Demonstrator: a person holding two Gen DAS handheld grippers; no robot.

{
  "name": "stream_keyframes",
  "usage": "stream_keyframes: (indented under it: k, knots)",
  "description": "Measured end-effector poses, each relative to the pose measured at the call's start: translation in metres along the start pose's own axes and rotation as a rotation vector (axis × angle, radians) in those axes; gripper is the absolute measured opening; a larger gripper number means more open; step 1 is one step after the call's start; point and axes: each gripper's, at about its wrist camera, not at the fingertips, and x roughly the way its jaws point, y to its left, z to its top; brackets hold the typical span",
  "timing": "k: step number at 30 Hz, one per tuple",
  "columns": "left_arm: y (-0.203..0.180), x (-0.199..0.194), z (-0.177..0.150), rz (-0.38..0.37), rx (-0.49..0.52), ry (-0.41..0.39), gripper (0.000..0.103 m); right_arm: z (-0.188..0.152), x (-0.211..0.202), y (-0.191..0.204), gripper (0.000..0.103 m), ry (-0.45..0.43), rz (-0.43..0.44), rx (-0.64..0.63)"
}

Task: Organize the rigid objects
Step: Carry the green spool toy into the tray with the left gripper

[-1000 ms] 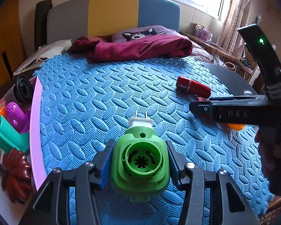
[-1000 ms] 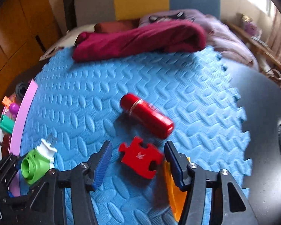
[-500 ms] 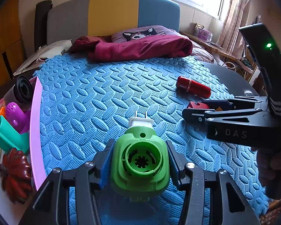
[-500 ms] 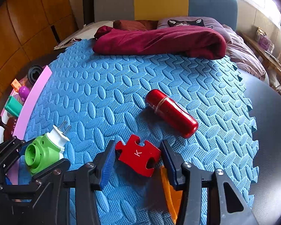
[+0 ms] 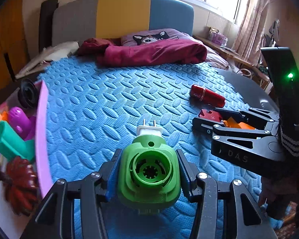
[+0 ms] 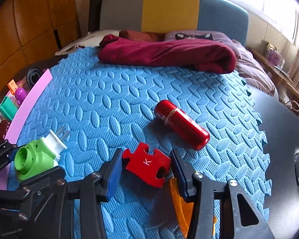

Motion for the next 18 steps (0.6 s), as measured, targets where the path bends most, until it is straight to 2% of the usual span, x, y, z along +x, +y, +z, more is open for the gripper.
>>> stream_keyframes:
  k: [11,18]
  knots:
    - [-0.002,-0.036,0.006,-0.03,-0.01,-0.073,0.052,0.0,0.001,0.001,0.049,-0.008,0.0,0.003]
    - [-0.002,-0.08,0.009,-0.063,-0.002,-0.138,0.052,0.0,0.001,0.001,0.048,-0.007,0.0,0.001]
